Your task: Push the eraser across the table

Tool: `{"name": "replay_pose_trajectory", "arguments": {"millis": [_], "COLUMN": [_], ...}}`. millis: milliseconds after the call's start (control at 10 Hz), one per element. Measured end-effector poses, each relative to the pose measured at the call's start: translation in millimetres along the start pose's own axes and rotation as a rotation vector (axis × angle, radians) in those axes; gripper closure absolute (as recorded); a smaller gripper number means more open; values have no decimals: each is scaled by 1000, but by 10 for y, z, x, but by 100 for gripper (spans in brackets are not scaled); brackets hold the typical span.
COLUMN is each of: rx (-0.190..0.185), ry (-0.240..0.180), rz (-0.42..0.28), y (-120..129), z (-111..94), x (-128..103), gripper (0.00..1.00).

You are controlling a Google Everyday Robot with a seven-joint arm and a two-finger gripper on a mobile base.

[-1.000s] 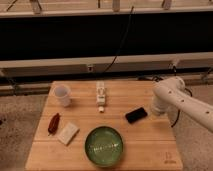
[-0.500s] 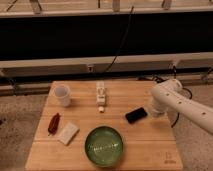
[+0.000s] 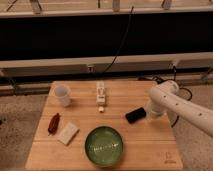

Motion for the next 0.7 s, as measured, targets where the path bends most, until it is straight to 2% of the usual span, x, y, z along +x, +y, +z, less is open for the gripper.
{"name": "replay_pose_trajectory", "arguments": {"millis": [700], "rx": [-6], "ry": [19], "rz": [-92], "y": [-97], "z": [76], "x": [-223], "gripper": [99]}}
